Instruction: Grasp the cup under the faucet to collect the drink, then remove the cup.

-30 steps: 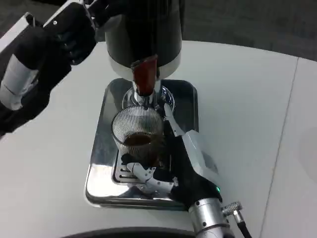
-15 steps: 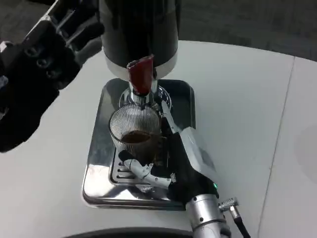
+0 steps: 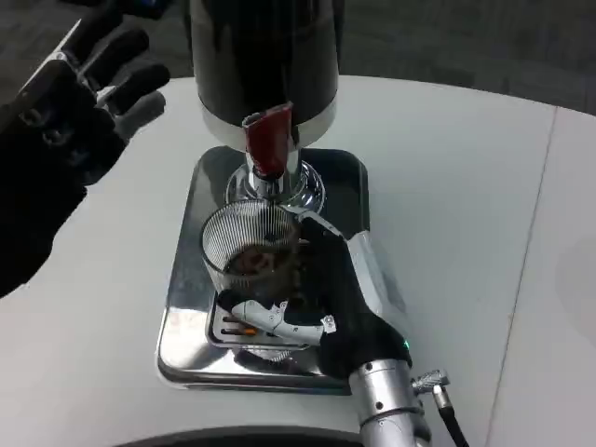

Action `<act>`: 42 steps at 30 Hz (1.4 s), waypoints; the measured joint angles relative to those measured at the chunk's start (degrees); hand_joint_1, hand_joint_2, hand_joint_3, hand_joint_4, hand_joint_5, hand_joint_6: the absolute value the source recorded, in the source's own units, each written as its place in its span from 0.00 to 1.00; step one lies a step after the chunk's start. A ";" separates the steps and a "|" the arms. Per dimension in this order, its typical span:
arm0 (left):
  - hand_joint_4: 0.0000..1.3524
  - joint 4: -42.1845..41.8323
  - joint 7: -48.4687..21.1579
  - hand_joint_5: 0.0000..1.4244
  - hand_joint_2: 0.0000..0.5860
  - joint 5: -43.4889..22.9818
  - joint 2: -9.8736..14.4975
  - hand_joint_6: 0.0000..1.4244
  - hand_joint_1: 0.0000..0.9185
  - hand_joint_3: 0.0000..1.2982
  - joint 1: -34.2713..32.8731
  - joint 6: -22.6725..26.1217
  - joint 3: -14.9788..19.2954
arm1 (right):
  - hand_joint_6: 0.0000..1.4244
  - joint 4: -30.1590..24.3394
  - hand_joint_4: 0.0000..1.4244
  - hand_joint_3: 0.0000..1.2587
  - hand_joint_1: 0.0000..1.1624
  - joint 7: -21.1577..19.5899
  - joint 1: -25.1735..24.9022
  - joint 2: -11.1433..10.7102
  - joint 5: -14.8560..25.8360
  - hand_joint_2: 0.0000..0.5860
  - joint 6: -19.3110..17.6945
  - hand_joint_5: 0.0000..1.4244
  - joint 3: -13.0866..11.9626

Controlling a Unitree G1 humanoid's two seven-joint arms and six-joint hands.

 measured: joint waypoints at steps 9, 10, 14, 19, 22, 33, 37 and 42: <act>0.00 -0.25 0.00 0.05 0.19 0.12 0.03 0.03 0.00 0.01 0.57 0.15 0.10 | 0.76 -1.31 0.57 0.52 0.97 -3.83 1.05 0.54 -2.81 0.26 0.60 0.60 0.29; 0.00 -0.26 -0.01 0.05 0.19 0.17 0.03 0.03 0.00 0.01 0.63 0.15 0.11 | 0.78 -1.94 0.57 0.53 0.97 -4.06 1.34 0.54 -3.46 0.25 0.84 0.61 0.37; 0.00 -0.25 -0.01 0.04 0.19 1.02 0.04 0.02 0.00 0.01 0.90 0.08 0.09 | 0.81 -3.98 0.59 0.55 0.98 -4.40 2.47 0.53 -4.56 0.23 1.39 0.63 0.75; 0.00 -0.17 -0.34 0.02 0.19 5.74 0.86 0.00 0.00 0.00 2.82 -1.78 0.09 | 0.84 -7.51 0.60 0.57 0.97 -4.37 5.05 0.11 -5.61 0.22 1.74 0.64 1.29; 0.00 -0.21 -0.53 0.00 0.20 9.15 1.82 0.00 0.00 0.00 4.92 -4.18 0.28 | 0.85 -9.38 0.60 0.57 0.97 -4.22 6.31 -0.36 -5.72 0.22 1.92 0.65 1.34; 0.00 -1.83 0.47 0.00 0.20 25.47 6.50 0.00 0.00 0.00 13.13 -18.58 0.65 | 0.88 -16.06 0.62 0.57 0.97 -0.86 9.92 -1.29 -6.01 0.22 2.90 0.66 2.66; 0.00 -2.58 3.12 0.00 0.20 32.67 7.21 0.00 0.00 0.00 16.69 -24.01 0.83 | 0.88 -18.70 0.62 0.57 0.97 0.45 11.87 -1.59 -6.42 0.22 3.35 0.66 3.30; 0.00 -3.03 6.26 0.00 0.17 40.24 7.94 0.00 0.00 0.00 20.69 -28.13 0.86 | 0.88 -20.17 0.62 0.57 0.97 1.85 14.01 -1.98 -6.62 0.22 3.81 0.67 3.59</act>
